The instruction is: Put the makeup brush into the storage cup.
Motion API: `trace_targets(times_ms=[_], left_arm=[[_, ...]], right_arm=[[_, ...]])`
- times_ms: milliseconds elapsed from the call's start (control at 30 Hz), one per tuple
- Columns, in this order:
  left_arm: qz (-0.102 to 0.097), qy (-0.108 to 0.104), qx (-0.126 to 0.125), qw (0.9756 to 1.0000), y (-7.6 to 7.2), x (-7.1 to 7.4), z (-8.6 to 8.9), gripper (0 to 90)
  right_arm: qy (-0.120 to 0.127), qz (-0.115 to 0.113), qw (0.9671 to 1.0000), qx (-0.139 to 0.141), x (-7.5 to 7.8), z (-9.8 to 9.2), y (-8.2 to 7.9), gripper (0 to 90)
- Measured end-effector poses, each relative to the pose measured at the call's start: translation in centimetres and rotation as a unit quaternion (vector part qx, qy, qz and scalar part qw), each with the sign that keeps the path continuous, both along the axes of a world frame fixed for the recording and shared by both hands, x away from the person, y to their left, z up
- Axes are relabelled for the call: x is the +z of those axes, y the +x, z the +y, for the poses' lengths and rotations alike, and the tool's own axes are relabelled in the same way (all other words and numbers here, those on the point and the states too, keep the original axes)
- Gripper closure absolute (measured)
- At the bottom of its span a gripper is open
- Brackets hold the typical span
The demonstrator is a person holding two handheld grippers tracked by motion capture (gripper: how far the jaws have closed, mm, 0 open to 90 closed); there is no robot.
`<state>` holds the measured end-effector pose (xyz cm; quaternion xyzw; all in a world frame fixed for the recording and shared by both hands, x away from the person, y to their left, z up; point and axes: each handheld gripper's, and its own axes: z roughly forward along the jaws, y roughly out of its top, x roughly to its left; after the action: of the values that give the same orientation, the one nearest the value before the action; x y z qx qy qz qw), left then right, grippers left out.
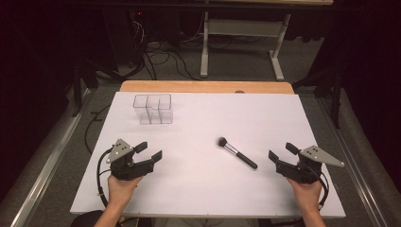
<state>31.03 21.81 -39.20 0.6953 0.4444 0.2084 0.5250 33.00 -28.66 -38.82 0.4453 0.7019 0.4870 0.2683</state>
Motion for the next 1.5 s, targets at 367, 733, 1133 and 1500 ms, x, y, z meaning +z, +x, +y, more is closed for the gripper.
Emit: trace_targets(times_ms=[367,733,1133,1500], left_arm=[[0.002,0.005,-0.002,1.0,0.1,0.0,-0.1,30.5],[-0.001,0.005,0.002,1.0,0.1,0.0,0.0,30.5],[-0.003,0.01,-0.001,0.9999,0.0,-0.1,-0.3,30.7],[-0.002,0.008,-0.008,0.9999,0.0,-0.1,-0.4,30.8]], right_arm=[[0.001,0.002,0.9999,0.014,0.1,0.5,0.3,25.6],[0.009,-0.001,0.9993,0.036,0.7,1.4,0.6,25.1],[0.011,-0.005,0.9986,0.052,1.2,2.0,1.2,24.6],[0.017,-0.008,0.9976,0.066,1.6,3.5,2.0,24.6]])
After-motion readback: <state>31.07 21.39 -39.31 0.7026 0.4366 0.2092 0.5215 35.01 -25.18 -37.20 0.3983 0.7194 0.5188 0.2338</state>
